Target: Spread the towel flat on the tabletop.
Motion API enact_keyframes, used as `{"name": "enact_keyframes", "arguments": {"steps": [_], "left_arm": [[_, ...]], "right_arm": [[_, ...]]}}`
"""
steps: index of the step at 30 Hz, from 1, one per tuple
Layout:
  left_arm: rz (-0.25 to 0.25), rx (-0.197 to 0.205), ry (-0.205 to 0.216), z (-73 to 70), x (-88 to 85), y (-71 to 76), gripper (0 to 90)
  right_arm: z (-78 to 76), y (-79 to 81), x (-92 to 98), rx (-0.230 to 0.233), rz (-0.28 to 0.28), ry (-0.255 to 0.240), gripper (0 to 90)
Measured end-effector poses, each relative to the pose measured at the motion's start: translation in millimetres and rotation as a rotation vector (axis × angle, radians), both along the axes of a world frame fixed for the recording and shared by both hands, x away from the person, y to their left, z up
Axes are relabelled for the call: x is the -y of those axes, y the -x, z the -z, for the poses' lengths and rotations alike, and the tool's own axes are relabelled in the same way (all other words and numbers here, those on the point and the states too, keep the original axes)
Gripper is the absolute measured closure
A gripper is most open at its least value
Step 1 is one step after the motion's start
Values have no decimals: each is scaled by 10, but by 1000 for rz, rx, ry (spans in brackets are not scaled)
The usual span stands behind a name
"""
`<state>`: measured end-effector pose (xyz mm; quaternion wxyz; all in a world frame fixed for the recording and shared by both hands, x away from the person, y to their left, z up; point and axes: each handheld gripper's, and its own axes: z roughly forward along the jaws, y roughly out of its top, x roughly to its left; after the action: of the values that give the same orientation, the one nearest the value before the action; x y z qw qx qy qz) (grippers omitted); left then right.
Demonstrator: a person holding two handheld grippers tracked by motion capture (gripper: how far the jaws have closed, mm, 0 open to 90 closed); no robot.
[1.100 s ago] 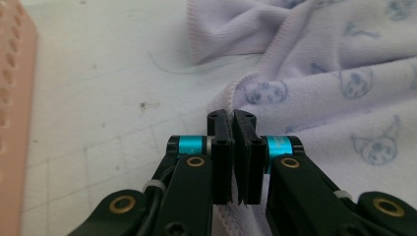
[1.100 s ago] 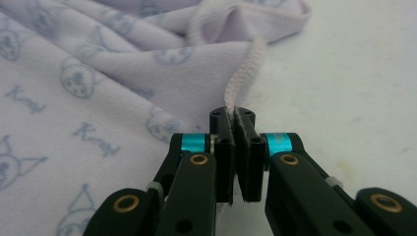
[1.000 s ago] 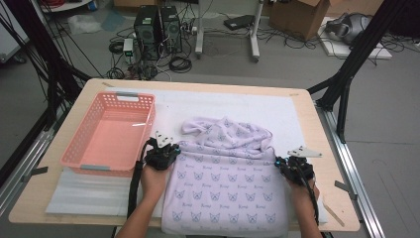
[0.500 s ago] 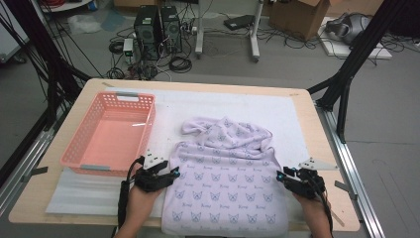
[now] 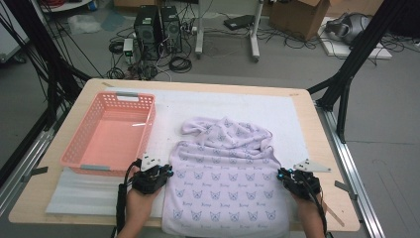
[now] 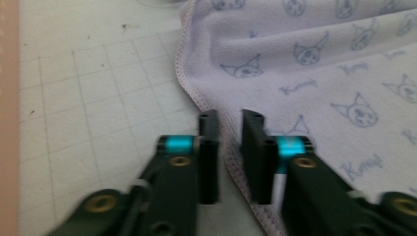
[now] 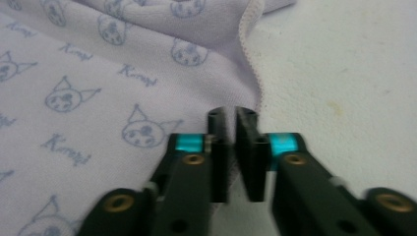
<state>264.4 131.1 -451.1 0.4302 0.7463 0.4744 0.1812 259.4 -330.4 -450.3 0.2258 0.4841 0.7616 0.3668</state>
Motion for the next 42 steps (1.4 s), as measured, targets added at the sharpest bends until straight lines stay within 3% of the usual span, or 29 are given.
{"name": "enact_keyframes", "arguments": {"steps": [2,4,5,7,12,18,21,23,25,26,27,29,31,39,42], "left_arm": [[53,-18,35,5,-32,4,621],[94,-30,52,5,-62,21,578],[108,-29,58,5,-76,32,575],[111,-26,69,3,-99,58,549],[134,-40,71,22,-106,180,505],[140,-33,62,43,-99,360,480],[133,-14,59,62,-82,465,499],[117,6,27,67,-60,538,543],[92,23,-17,61,-40,610,771],[89,16,-15,57,-37,631,859],[79,5,-20,43,-32,649,867],[81,1,-24,34,-42,691,871],[84,-8,3,43,-98,734,871],[158,6,46,82,-230,840,870],[177,-4,55,79,-269,894,870]], "right_arm": [[-10,34,18,0,13,-7,631],[-17,76,46,-16,-15,-27,587],[-19,97,53,-22,-30,-11,572],[-31,134,58,-32,-20,25,540],[-62,227,108,-33,-10,-16,520],[-58,373,97,-44,-68,-20,494],[-56,452,73,-60,-88,-3,534],[-38,501,62,-62,-99,19,577],[-37,536,88,-67,-97,1,708],[-38,554,99,-73,-100,-8,796],[-37,572,109,-77,-115,-12,873],[-50,608,102,-75,-125,11,878],[-62,648,103,-85,-124,16,879],[-51,828,158,-77,-165,4,879],[-40,885,195,-83,-175,-26,879]]}}
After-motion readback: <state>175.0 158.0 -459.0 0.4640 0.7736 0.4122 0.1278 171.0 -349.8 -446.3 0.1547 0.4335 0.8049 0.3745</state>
